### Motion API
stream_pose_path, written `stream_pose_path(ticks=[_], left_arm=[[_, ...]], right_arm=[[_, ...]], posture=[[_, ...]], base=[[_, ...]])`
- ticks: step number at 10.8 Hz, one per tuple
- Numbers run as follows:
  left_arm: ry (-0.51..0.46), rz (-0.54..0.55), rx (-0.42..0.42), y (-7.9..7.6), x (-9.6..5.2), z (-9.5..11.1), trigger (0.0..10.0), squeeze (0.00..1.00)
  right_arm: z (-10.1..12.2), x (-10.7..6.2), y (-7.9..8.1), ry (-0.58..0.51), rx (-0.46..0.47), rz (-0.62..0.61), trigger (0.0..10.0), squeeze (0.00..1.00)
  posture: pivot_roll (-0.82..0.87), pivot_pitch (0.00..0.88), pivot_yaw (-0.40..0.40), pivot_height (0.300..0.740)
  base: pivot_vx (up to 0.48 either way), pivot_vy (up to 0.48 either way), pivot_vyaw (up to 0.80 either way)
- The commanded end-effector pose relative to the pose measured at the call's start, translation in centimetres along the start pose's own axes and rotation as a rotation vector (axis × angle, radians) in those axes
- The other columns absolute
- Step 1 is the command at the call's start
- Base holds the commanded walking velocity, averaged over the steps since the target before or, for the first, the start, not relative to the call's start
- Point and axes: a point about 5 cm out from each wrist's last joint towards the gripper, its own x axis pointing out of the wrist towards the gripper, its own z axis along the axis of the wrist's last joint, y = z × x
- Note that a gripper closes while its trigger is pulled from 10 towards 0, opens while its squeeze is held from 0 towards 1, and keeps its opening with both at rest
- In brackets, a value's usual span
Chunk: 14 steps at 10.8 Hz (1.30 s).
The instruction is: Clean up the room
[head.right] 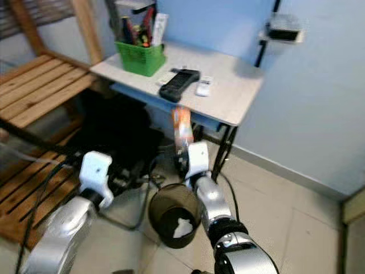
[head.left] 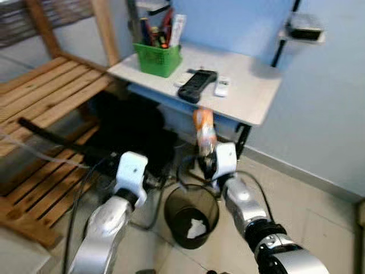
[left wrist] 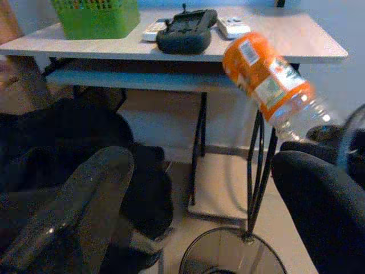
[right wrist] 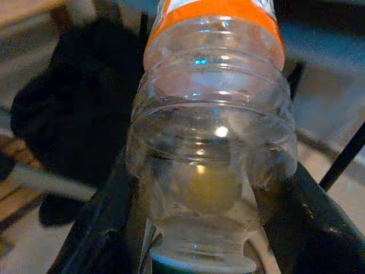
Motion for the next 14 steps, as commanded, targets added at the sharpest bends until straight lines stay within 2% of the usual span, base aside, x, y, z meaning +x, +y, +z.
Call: stream_pose_path(ticks=[1, 3, 5, 6, 8, 10, 12, 14], left_arm=[[-0.005, -0.003, 0.011, -0.1, -0.4, 0.6, 10.0, 0.00], [0.040, 0.017, 0.018, -0.5, -2.4, 0.4, 10.0, 0.00], [0.139, 0.087, 0.034, 0.8, -6.1, -1.3, 10.0, 0.00], [0.144, 0.091, 0.016, 0.7, -7.1, -1.2, 10.0, 0.00], [0.157, 0.089, -0.002, 0.0, -7.5, -1.3, 10.0, 0.00], [0.170, 0.061, -0.019, -1.0, -7.7, -1.4, 10.0, 0.00], [0.175, 0.056, -0.020, -1.3, -8.0, -1.3, 10.0, 0.00], [0.184, 0.050, -0.021, -1.7, -8.3, -1.3, 10.0, 0.00]], right_arm=[[0.4, 0.4, 0.5, 0.006, -0.022, 0.011, 10.0, 0.07], [-0.5, 0.4, 1.5, 0.068, -0.042, 0.027, 10.0, 0.08], [-1.8, 0.2, 2.2, 0.145, -0.037, 0.036, 10.0, 0.08], [-1.9, 0.1, 1.8, 0.159, -0.063, 0.011, 10.0, 0.07], [-1.9, 0.2, 0.8, 0.184, -0.095, -0.048, 10.0, 0.07], [-1.5, 0.5, 1.1, 0.191, -0.097, -0.061, 10.0, 0.07], [-2.0, 0.3, 1.3, 0.217, -0.104, -0.078, 10.0, 0.07], [-2.6, 0.1, 1.5, 0.244, -0.094, -0.066, 10.0, 0.02]], posture=[[0.30, 0.082, 0.045, 0.740], [0.35, 0.134, 0.055, 0.740], [0.39, 0.188, 0.060, 0.740], [0.38, 0.200, 0.060, 0.740], [0.35, 0.209, 0.060, 0.740], [0.31, 0.238, 0.060, 0.740], [0.33, 0.257, 0.061, 0.740], [0.32, 0.259, 0.056, 0.740]], base=[[0.000, 0.000, 0.00], [0.000, 0.000, 0.00], [0.000, 0.000, 0.00], [0.000, 0.000, 0.00], [0.000, 0.000, 0.00], [0.000, 0.000, 0.00], [0.000, 0.000, 0.00], [0.000, 0.000, 0.00]])
